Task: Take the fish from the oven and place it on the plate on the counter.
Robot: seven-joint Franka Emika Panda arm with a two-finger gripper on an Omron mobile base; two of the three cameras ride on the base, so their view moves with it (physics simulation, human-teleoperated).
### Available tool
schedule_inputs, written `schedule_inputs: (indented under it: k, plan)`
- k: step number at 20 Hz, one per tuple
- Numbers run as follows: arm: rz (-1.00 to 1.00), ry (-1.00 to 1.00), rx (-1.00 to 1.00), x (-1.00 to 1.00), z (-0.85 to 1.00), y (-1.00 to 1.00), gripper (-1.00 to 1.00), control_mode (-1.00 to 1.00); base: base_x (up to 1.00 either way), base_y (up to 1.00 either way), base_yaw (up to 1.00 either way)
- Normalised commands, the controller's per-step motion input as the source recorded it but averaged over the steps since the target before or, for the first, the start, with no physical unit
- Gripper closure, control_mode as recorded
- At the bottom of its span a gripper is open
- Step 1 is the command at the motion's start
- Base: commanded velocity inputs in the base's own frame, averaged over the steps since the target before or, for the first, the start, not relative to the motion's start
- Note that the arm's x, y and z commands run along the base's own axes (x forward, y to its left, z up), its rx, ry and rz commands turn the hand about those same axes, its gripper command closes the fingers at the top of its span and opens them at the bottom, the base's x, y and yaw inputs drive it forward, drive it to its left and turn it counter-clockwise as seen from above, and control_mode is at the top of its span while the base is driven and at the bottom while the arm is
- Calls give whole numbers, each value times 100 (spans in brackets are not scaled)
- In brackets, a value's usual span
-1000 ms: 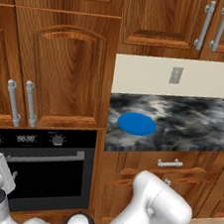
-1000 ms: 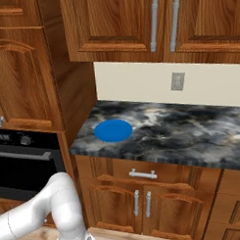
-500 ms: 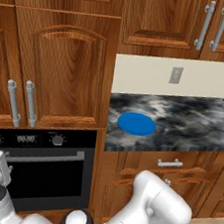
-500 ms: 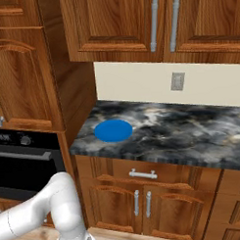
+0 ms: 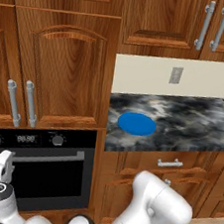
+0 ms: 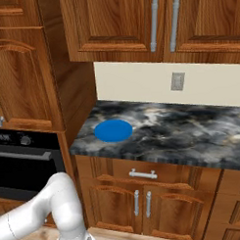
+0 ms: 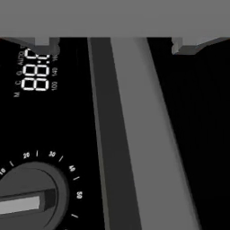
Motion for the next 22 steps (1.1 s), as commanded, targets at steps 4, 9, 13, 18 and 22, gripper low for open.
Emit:
schedule_inputs:
  k: [4,9,13,18,22]
  plan:
    - [0,0,7,0,-31,-31,-100,-100,0,0,0]
    - [1,0,6,2,-36,-29,-100,-100,0,0,0]
    - [4,0,4,21,-38,-25,-100,-100,0,0,0]
    - [7,0,2,30,-24,-14,-100,-100,0,0,0]
    - [9,-1,0,8,2,0,-100,-100,0,0,0]
